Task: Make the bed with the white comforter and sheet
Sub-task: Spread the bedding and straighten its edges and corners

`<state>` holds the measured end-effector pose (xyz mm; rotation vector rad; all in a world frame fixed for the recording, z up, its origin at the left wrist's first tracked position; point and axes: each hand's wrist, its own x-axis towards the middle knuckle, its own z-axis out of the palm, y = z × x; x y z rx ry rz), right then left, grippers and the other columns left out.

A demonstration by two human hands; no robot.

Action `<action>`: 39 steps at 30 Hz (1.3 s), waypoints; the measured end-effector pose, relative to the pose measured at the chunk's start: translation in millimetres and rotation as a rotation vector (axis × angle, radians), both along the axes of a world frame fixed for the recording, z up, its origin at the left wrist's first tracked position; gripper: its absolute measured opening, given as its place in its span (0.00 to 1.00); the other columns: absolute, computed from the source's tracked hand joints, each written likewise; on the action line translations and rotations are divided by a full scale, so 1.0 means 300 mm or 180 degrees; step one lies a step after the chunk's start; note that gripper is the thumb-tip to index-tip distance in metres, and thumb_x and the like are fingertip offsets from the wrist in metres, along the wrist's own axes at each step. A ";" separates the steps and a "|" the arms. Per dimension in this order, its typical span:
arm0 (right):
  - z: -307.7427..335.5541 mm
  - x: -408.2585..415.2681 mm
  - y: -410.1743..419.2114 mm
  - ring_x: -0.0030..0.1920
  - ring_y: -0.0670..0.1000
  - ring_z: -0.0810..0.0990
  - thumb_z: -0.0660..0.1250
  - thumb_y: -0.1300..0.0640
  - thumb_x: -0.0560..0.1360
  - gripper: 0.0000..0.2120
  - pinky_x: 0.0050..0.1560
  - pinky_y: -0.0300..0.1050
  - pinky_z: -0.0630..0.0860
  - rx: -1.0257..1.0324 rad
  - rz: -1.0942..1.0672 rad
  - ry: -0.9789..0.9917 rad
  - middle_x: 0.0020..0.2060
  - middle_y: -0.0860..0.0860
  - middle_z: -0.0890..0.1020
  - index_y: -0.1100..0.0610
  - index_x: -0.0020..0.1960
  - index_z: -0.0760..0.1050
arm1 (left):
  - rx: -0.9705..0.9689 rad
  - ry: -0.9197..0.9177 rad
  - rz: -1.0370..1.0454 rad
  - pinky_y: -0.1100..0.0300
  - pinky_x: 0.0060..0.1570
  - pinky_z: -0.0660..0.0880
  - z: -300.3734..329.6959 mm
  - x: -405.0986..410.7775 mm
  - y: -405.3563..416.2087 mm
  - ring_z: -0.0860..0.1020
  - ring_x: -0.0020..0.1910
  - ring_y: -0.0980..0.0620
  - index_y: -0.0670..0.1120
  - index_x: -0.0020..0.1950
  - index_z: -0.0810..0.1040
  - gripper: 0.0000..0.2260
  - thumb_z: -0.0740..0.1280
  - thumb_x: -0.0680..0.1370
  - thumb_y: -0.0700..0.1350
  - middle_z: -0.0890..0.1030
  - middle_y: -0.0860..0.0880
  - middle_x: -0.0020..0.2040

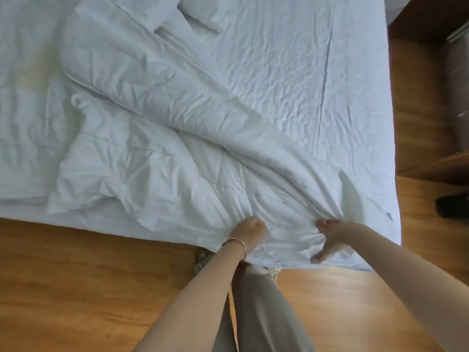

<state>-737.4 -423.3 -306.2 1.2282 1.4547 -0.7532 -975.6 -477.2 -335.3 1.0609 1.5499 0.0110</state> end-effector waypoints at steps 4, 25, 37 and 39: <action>0.037 -0.049 0.117 0.59 0.50 0.76 0.62 0.34 0.75 0.23 0.53 0.46 0.68 0.1595 0.0297 0.1026 0.58 0.46 0.79 0.47 0.63 0.71 | 0.1345 0.1355 -0.0193 0.51 0.65 0.65 -0.023 -0.008 0.041 0.69 0.66 0.48 0.53 0.68 0.70 0.20 0.64 0.76 0.52 0.70 0.51 0.66; -0.144 0.573 0.141 0.53 0.62 0.77 0.60 0.55 0.76 0.13 0.48 0.51 0.69 0.2734 -0.2554 0.0181 0.49 0.57 0.78 0.54 0.59 0.65 | 0.0965 0.1551 -0.1966 0.29 0.67 0.36 -0.100 0.418 0.236 0.26 0.73 0.45 0.65 0.72 0.28 0.52 0.67 0.67 0.71 0.24 0.54 0.73; -0.222 -0.207 -0.096 0.78 0.54 0.38 0.57 0.64 0.76 0.38 0.77 0.55 0.40 0.2510 -0.1018 0.1403 0.79 0.50 0.41 0.55 0.80 0.42 | 0.1533 0.1473 -0.1983 0.55 0.74 0.35 -0.124 0.014 0.140 0.34 0.76 0.55 0.58 0.78 0.42 0.35 0.55 0.78 0.67 0.35 0.55 0.78; -0.210 -0.390 -0.105 0.78 0.54 0.35 0.56 0.62 0.77 0.39 0.77 0.56 0.40 0.2288 -0.1251 0.1255 0.79 0.51 0.37 0.52 0.80 0.37 | 0.1508 0.1716 -0.1956 0.53 0.74 0.33 -0.137 -0.152 0.121 0.32 0.76 0.55 0.61 0.77 0.40 0.33 0.51 0.78 0.68 0.34 0.54 0.78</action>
